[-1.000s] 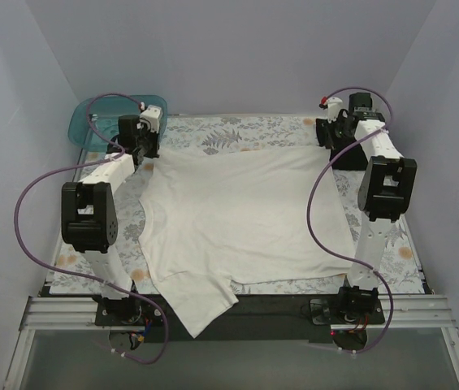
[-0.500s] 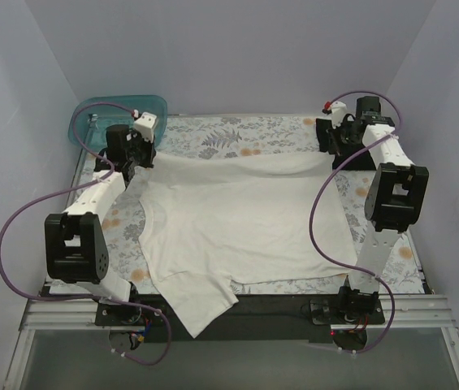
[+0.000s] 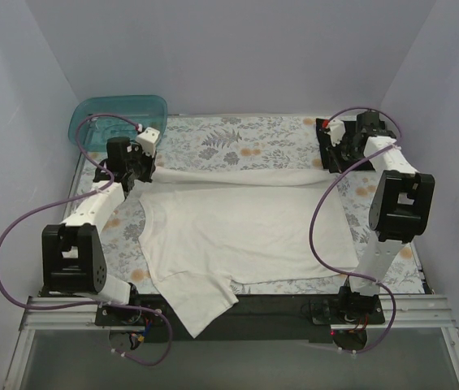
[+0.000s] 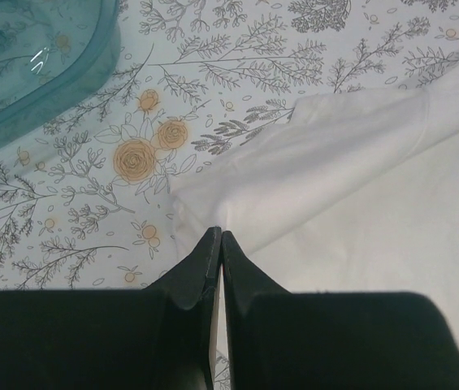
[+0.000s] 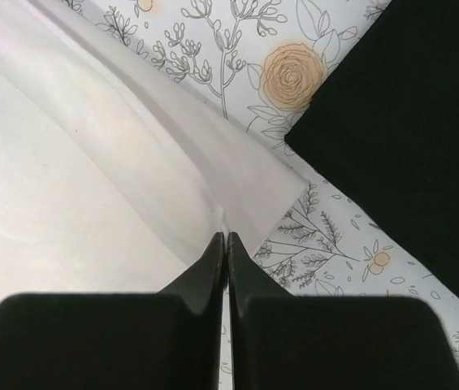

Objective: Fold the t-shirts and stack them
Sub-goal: Fold the tshirt

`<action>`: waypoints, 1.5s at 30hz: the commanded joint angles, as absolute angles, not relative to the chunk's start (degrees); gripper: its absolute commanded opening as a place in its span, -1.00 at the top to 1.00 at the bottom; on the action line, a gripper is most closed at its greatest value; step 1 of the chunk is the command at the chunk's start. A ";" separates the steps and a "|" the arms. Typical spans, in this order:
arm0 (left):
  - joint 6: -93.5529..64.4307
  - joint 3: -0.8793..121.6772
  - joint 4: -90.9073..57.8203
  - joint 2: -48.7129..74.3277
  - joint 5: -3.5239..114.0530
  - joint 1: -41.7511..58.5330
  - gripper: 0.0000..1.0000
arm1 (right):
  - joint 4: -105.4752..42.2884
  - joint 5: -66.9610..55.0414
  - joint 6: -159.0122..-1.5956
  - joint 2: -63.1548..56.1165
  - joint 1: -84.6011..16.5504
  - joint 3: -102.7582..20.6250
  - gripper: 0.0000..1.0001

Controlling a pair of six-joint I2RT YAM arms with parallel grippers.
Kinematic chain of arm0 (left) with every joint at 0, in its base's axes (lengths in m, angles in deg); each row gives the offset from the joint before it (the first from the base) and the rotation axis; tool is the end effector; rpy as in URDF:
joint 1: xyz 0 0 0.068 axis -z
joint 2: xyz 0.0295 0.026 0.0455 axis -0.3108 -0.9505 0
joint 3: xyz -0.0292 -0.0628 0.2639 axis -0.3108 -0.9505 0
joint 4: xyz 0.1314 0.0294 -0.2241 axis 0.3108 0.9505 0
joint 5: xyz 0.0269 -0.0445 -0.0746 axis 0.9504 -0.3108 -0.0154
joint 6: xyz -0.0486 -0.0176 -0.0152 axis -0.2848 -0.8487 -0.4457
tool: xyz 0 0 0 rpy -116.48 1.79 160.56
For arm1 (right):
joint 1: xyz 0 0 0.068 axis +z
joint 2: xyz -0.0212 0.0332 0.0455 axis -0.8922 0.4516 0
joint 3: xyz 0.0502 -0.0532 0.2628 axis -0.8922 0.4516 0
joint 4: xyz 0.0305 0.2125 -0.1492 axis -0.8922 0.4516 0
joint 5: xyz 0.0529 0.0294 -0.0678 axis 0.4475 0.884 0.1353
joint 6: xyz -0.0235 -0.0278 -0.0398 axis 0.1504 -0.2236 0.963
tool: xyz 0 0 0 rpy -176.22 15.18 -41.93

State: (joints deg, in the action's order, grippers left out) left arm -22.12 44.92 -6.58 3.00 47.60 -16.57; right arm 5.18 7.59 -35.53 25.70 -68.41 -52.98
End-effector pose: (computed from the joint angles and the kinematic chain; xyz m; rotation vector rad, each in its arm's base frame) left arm 0.3286 -0.0186 0.2482 -0.1843 2.2162 -0.5064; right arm 0.4136 -0.0252 0.2287 -0.8299 2.3824 0.1906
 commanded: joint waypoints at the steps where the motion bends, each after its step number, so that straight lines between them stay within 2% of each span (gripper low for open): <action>1: -19.33 43.16 -4.42 7.88 46.91 -16.97 1.00 | 5.08 8.81 -33.94 22.10 -68.87 -50.96 0.97; 26: -18.19 29.45 -0.99 10.96 48.57 -16.88 1.00 | 4.90 5.12 -31.57 24.56 -70.01 -45.77 0.97; 37: -19.50 34.10 -1.52 10.08 49.73 -16.88 1.00 | 5.25 5.65 -31.30 24.83 -71.50 -50.16 0.97; 45: -18.37 34.11 0.50 11.49 48.85 -16.88 1.00 | 5.25 5.30 -29.19 23.77 -71.77 -47.44 0.97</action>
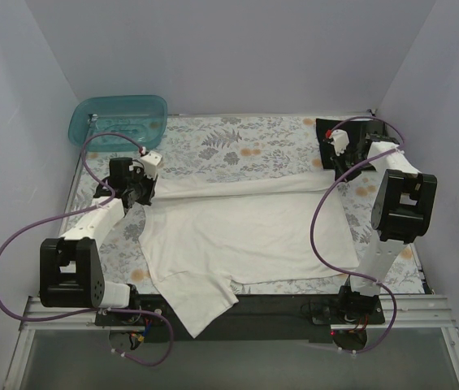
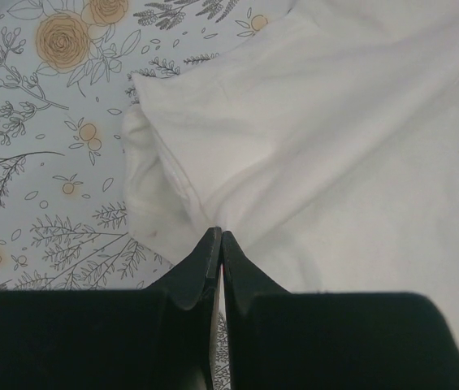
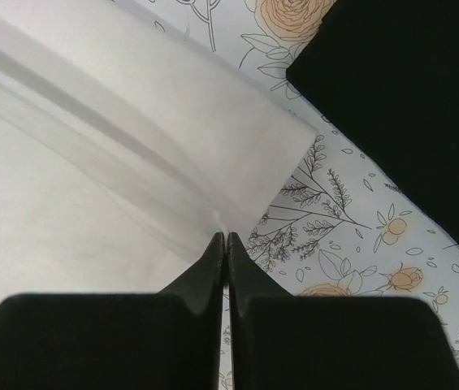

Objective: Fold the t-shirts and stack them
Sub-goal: Fold the tshirt

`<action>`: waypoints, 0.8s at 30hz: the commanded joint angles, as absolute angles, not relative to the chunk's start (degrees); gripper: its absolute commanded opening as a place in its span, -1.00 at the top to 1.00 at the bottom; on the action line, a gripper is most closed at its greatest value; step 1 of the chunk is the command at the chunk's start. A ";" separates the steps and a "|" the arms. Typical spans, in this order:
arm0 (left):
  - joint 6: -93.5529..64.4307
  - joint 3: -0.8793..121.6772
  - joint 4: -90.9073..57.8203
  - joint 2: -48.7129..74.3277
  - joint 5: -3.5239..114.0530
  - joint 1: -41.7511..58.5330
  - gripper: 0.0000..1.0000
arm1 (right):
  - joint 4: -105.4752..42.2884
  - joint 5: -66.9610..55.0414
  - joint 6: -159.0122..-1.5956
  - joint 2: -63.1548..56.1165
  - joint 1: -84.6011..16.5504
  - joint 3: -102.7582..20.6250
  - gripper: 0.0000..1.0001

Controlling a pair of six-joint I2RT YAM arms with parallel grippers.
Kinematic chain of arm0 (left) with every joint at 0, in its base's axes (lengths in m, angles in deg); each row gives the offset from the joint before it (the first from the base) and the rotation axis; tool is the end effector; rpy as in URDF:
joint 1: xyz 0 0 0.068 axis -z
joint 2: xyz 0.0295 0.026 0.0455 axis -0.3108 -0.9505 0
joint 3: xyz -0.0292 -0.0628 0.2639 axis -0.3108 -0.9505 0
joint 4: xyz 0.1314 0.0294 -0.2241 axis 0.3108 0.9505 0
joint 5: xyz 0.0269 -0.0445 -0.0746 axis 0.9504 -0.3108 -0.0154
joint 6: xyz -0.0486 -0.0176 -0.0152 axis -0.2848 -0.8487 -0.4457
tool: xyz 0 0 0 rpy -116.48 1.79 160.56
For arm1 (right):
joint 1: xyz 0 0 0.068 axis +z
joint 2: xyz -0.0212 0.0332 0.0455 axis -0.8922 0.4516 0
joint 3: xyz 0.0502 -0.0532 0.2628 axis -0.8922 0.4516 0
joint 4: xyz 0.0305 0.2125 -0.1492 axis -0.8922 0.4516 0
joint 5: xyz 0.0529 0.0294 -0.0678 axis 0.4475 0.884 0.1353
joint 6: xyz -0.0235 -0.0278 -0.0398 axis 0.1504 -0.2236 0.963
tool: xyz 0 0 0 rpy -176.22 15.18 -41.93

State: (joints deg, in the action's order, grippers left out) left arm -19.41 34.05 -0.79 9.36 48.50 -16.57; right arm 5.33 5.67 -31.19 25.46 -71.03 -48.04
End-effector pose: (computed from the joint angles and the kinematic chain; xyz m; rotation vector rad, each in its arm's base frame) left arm 0.2810 -0.0168 0.2105 -0.1859 2.3915 -0.4606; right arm 0.3991 -0.0434 0.2043 -0.8639 2.4578 0.1552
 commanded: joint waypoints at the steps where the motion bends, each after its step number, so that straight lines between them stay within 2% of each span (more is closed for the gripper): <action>1: -18.19 32.98 0.41 11.57 48.76 -16.88 1.00 | 5.25 5.21 -29.11 23.77 -71.77 -47.09 0.97; 14: -15.37 29.54 0.94 9.73 49.02 -16.88 1.00 | 4.55 2.40 -26.20 25.70 -71.77 -44.18 0.93; 16: -15.02 29.97 2.25 8.85 49.64 -16.88 0.97 | 4.64 1.69 -25.59 25.44 -71.77 -43.75 0.64; 17: -14.94 30.67 3.39 8.07 49.81 -16.88 0.87 | 4.72 1.34 -25.33 24.92 -71.77 -43.57 0.42; 18: -15.20 31.20 4.19 8.14 49.73 -17.14 0.74 | 4.81 0.91 -25.15 24.56 -71.77 -43.48 0.32; 20: -15.28 33.40 6.99 9.19 45.35 -18.02 0.62 | 5.07 0.81 -24.89 22.99 -71.77 -43.65 0.17; 21: -15.72 34.10 7.53 10.59 43.51 -19.76 0.50 | 5.25 1.16 -24.80 22.37 -71.77 -43.83 0.10; 24: -16.69 39.10 10.51 10.53 39.71 -20.13 0.38 | 6.92 3.00 -25.58 20.61 -71.68 -45.93 0.03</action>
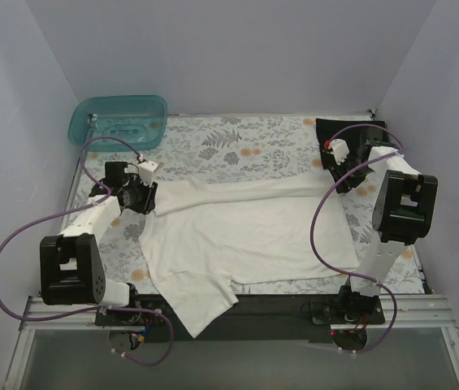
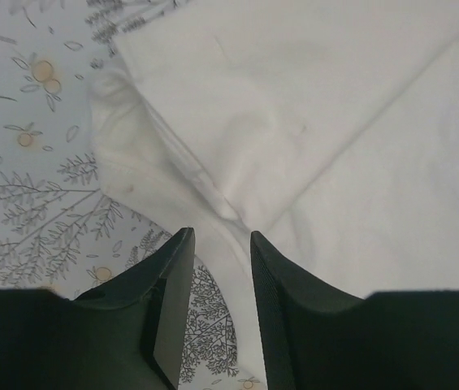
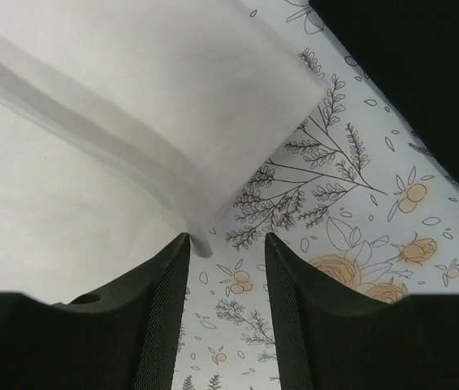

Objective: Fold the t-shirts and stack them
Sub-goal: Fold the tshirt

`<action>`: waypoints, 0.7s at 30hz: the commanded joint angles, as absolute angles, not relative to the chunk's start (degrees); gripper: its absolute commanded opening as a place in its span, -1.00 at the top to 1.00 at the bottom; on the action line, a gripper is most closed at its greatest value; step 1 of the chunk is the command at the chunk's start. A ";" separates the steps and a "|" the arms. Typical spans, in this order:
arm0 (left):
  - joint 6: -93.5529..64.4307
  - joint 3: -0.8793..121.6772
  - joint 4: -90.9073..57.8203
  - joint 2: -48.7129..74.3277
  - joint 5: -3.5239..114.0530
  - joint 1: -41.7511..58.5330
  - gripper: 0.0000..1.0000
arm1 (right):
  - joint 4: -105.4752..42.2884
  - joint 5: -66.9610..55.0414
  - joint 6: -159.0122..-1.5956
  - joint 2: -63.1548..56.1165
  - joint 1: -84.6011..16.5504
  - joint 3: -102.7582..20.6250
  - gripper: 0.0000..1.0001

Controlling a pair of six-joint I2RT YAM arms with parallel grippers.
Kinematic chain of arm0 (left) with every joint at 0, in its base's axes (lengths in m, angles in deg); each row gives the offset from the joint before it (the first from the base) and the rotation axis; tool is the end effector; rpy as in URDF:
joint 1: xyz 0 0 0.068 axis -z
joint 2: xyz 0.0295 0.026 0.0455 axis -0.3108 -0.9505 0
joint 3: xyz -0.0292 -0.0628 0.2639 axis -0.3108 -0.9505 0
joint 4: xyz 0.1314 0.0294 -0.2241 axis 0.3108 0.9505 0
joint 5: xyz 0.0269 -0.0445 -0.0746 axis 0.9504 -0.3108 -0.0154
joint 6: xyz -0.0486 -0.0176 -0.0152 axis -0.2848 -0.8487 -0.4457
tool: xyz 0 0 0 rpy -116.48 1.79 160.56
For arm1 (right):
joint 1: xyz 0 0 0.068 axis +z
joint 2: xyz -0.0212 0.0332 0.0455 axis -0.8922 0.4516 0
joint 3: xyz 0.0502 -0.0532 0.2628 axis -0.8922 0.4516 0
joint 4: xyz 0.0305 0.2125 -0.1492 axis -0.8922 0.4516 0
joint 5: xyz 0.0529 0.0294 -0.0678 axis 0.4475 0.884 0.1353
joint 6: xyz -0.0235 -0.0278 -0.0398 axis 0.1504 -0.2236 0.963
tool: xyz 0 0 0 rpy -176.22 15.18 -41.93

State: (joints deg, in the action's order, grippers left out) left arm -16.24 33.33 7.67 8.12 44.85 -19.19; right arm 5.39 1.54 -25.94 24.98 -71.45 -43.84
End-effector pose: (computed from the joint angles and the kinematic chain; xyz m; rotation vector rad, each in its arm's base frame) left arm 0.2683 -0.0064 0.1919 -0.1962 2.5572 -0.4991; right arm 0.3858 -0.0469 0.1857 -0.9671 2.5127 0.0796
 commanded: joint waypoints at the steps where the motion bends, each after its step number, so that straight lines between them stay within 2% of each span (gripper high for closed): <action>1: -17.21 40.25 11.04 9.91 39.53 -20.13 0.33 | 7.44 3.62 -26.11 20.34 -71.68 -46.72 0.01; 6: -21.60 46.32 13.33 4.72 37.87 -20.13 0.31 | 9.56 6.96 -28.75 20.08 -70.89 -49.28 0.05; 11: -24.69 49.84 13.51 0.07 35.32 -20.13 0.29 | 10.09 7.40 -32.97 24.90 -69.74 -52.35 0.19; 14: -25.65 51.68 14.30 -1.52 34.78 -20.22 0.22 | 10.78 8.02 -34.29 27.10 -68.70 -54.28 0.19; 21: -31.45 56.25 15.53 -7.65 36.02 -20.39 0.22 | 11.41 14.24 -41.55 29.21 -63.26 -62.36 0.14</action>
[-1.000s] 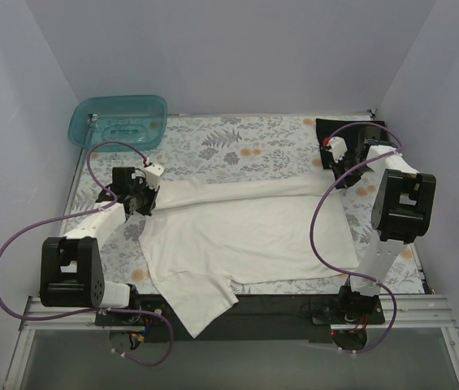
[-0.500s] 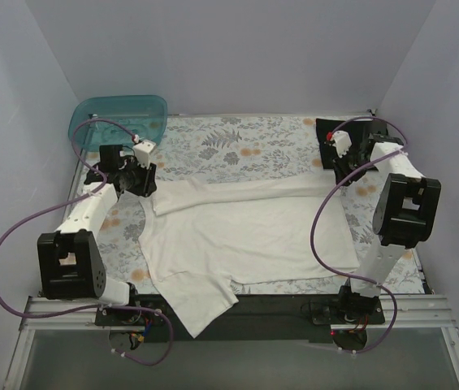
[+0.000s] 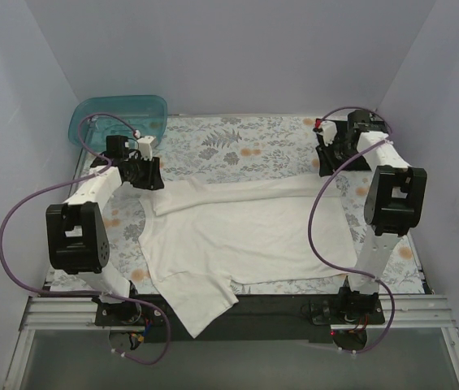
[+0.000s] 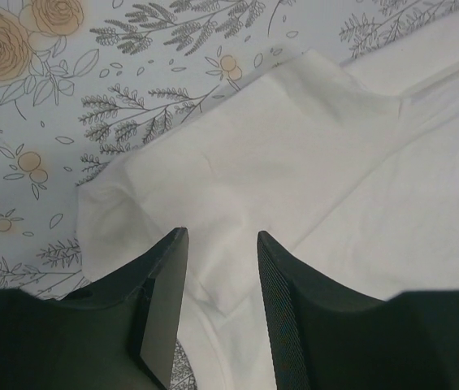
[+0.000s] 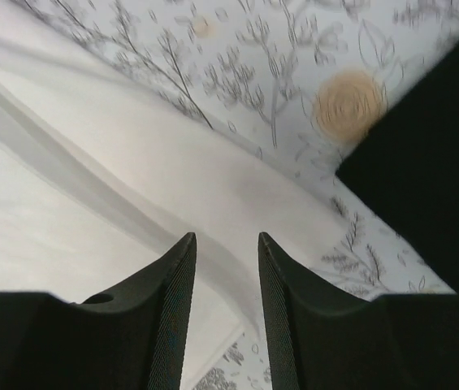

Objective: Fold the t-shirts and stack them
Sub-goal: Fold the tshirt

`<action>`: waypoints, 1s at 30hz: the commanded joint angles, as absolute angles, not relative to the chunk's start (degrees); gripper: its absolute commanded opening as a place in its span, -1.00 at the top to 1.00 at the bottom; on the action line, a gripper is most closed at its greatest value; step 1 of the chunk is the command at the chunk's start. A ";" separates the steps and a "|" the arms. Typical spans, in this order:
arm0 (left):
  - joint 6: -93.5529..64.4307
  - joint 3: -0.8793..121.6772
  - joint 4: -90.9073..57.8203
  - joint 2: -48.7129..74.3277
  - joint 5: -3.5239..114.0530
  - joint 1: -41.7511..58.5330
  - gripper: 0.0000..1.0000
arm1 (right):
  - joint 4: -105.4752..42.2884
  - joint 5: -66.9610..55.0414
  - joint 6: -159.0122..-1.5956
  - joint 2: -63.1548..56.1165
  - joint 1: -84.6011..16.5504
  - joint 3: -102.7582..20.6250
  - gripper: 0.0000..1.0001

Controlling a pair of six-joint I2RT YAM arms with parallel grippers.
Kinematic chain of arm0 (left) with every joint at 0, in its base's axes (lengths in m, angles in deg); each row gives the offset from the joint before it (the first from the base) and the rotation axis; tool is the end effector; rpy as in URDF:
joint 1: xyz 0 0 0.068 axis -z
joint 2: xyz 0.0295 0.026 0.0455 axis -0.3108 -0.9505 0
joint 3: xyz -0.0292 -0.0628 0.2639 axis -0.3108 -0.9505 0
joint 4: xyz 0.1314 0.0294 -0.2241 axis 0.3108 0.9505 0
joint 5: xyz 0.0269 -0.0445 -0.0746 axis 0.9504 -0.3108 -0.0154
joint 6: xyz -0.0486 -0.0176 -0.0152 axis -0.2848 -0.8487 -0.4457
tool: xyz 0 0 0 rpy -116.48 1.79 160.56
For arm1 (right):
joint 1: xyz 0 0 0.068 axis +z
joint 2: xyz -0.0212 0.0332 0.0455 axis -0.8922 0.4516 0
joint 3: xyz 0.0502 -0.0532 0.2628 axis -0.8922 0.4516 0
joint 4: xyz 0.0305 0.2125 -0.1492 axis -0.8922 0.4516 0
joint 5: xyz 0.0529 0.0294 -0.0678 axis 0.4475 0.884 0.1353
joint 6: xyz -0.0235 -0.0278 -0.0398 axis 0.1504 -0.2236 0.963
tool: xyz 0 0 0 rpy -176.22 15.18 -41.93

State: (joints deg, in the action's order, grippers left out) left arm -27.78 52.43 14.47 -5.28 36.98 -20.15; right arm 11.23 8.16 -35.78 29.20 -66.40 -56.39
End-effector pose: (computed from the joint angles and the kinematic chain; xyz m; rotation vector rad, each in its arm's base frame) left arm 0.3352 -0.0040 0.2196 -0.4320 2.5615 -0.7451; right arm 0.4189 -0.0106 0.2172 -0.8742 2.4630 0.2781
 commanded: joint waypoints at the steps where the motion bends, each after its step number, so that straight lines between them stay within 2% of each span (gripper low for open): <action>1: -32.24 57.39 15.88 -8.46 36.63 -20.39 0.23 | 11.41 15.39 -42.89 29.83 -61.50 -63.42 0.13; 11: -34.71 62.76 14.66 -14.79 39.61 -20.83 0.23 | 5.61 21.90 -54.23 37.29 -46.56 -72.30 0.11; 16: -34.62 63.11 15.35 -15.94 40.85 -20.92 0.22 | -3.25 25.16 -64.14 40.64 -41.63 -74.23 0.10; 24: -35.15 60.92 14.30 -13.92 42.00 -22.94 0.22 | -17.24 24.99 -76.64 44.86 -32.84 -76.26 0.05; 30: -34.80 63.81 14.92 -15.58 40.06 -23.03 0.24 | -23.04 23.84 -81.75 51.27 -28.53 -81.96 0.04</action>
